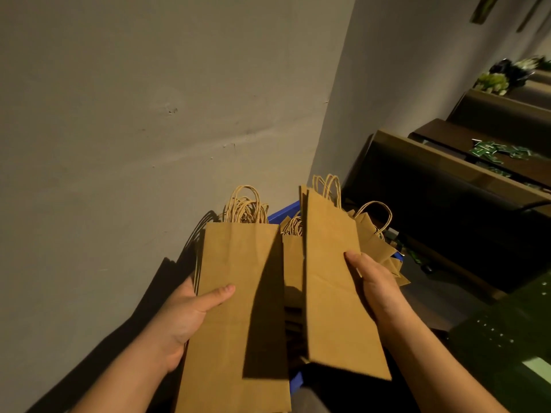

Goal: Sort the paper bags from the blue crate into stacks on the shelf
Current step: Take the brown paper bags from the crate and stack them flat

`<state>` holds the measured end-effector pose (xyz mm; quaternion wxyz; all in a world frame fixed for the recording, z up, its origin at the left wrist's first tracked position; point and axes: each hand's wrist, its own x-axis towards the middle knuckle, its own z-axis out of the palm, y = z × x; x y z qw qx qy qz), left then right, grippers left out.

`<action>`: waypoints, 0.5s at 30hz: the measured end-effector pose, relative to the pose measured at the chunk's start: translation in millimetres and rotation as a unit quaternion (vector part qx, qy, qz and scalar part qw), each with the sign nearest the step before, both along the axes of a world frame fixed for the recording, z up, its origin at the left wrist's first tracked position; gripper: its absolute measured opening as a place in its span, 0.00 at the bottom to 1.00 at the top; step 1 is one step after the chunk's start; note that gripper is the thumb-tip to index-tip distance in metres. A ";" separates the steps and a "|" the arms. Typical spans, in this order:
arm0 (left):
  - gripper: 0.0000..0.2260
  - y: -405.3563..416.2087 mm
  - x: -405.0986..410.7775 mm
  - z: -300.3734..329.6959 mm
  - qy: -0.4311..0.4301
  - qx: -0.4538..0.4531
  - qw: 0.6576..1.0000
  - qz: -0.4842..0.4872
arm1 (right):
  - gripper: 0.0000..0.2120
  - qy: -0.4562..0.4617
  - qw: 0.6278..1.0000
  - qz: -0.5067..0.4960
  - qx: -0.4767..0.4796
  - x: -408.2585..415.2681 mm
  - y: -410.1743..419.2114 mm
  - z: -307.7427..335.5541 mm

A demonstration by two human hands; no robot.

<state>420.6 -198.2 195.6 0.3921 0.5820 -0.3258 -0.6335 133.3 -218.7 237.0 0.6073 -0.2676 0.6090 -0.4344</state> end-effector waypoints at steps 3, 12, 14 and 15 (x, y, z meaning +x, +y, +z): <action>0.24 -0.5 -9.3 1.7 -0.003 0.002 1.000 0.001 | 0.13 -0.022 0.996 0.037 -0.072 16.0 17.3 1.8; 0.32 5.2 -32.8 16.8 -0.039 -0.026 0.999 0.010 | 0.11 0.113 0.979 0.054 -0.164 49.6 32.2 -22.3; 0.32 5.7 -36.4 17.1 -0.040 -0.020 0.999 0.004 | 0.12 0.152 0.970 0.059 -0.180 51.5 33.0 -24.9; 0.32 7.7 -38.4 19.3 -0.038 -0.023 0.999 0.012 | 0.12 0.172 0.965 0.063 -0.186 52.9 33.5 -26.7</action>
